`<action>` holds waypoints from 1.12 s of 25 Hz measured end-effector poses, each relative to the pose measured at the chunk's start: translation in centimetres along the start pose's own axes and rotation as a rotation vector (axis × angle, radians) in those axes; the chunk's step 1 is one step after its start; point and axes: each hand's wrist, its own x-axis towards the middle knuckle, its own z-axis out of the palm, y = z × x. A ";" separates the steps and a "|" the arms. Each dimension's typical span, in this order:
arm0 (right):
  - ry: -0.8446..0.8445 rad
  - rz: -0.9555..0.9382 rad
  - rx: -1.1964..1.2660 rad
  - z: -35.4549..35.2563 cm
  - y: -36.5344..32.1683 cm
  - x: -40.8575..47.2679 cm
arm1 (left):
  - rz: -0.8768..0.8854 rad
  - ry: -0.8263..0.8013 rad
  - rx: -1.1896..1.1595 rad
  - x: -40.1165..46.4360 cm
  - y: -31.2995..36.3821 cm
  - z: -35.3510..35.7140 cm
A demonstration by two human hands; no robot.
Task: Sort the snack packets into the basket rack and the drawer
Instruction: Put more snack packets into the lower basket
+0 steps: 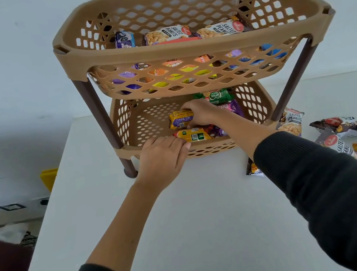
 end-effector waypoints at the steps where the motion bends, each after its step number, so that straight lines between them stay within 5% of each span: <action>1: 0.003 -0.005 -0.005 0.1 0.0 0.1 | 0.003 0.013 -0.005 0.0 0.0 0.0; 11: 0.025 0.022 0.146 -2.1 0.4 -2.1 | 0.012 0.075 -0.013 0.1 0.2 0.0; 20: 0.727 -0.131 0.328 -0.8 1.8 -15.2 | -0.087 0.030 -0.008 -0.1 1.2 -0.7; 25: 0.881 0.101 0.330 2.6 7.7 -22.9 | -0.220 0.210 -0.047 -2.3 6.8 0.3; 28: 0.793 0.314 0.254 4.6 12.1 -26.7 | -0.134 0.117 -0.117 -3.3 11.9 2.0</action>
